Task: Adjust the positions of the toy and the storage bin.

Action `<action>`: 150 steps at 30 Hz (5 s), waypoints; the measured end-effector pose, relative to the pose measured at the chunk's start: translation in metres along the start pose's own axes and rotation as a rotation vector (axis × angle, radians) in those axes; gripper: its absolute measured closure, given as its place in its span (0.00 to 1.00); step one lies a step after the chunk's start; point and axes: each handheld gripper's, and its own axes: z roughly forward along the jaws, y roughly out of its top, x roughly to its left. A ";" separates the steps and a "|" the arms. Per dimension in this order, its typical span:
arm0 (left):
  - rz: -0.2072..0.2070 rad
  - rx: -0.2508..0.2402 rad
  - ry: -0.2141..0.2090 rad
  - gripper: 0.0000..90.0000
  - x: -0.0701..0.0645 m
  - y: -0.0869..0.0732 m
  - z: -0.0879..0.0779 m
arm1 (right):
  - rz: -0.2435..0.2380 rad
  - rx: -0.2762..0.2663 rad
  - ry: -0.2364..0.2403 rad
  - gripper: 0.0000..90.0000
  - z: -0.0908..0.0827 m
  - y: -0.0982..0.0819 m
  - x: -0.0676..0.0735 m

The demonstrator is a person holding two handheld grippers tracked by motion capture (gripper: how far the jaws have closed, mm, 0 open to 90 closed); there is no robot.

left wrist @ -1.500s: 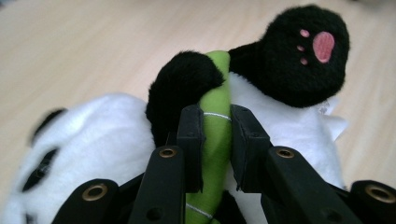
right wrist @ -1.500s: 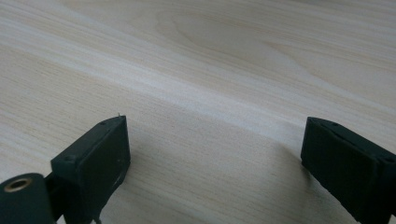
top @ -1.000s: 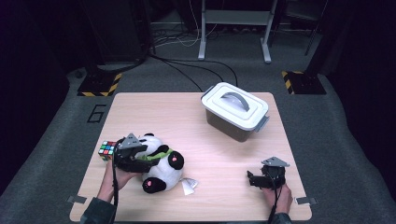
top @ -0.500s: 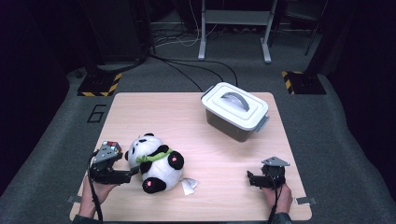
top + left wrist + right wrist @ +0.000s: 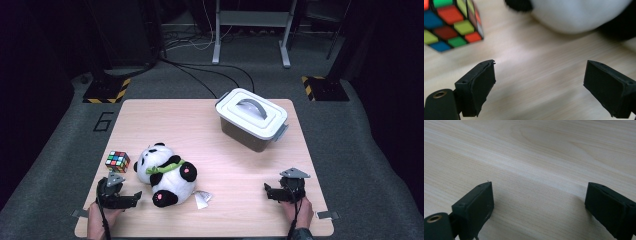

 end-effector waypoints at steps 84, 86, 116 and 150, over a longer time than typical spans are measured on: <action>-0.064 -0.093 0.016 0.00 0.010 -0.014 0.010 | -0.118 0.003 0.050 0.15 0.023 0.204 -0.034; -0.064 -0.093 0.016 0.00 0.010 -0.014 0.010 | -0.123 0.003 0.050 0.15 0.023 0.204 -0.029; -0.060 -0.087 0.014 0.01 0.010 -0.014 0.009 | -0.107 -0.031 0.022 0.64 0.040 0.229 -0.021; -0.060 -0.099 0.008 0.02 0.010 -0.014 0.010 | -0.030 0.012 0.092 0.75 0.010 0.204 0.053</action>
